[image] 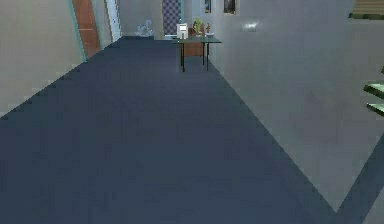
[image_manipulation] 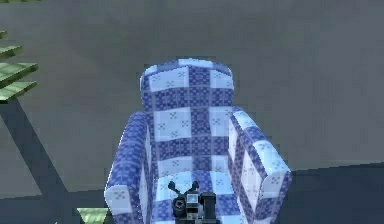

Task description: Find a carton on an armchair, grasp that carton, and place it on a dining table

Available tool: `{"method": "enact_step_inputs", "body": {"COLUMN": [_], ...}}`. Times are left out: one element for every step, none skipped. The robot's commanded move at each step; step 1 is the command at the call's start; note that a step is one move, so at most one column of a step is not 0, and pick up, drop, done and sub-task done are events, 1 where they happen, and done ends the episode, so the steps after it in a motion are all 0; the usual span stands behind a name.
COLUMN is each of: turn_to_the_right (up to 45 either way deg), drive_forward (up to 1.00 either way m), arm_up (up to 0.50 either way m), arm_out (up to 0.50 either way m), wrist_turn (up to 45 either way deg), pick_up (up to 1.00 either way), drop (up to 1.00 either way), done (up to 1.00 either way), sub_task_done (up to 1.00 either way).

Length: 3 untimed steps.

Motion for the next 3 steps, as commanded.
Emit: {"method": "enact_step_inputs", "body": {"turn_to_the_right": [0.0, 0.0, 0.0], "drive_forward": [0.0, 0.0, 0.0], "arm_up": [0.0, -0.3, 0.0], "arm_out": [0.0, 0.0, 0.0], "wrist_turn": [9.0, 0.0, 0.0], "pick_up": [0.0, 0.0, 1.0], "drop": [0.0, 0.0, 0.0], "done": [0.0, 0.0, 0.0], "sub_task_done": [0.0, 0.0, 0.0]}}
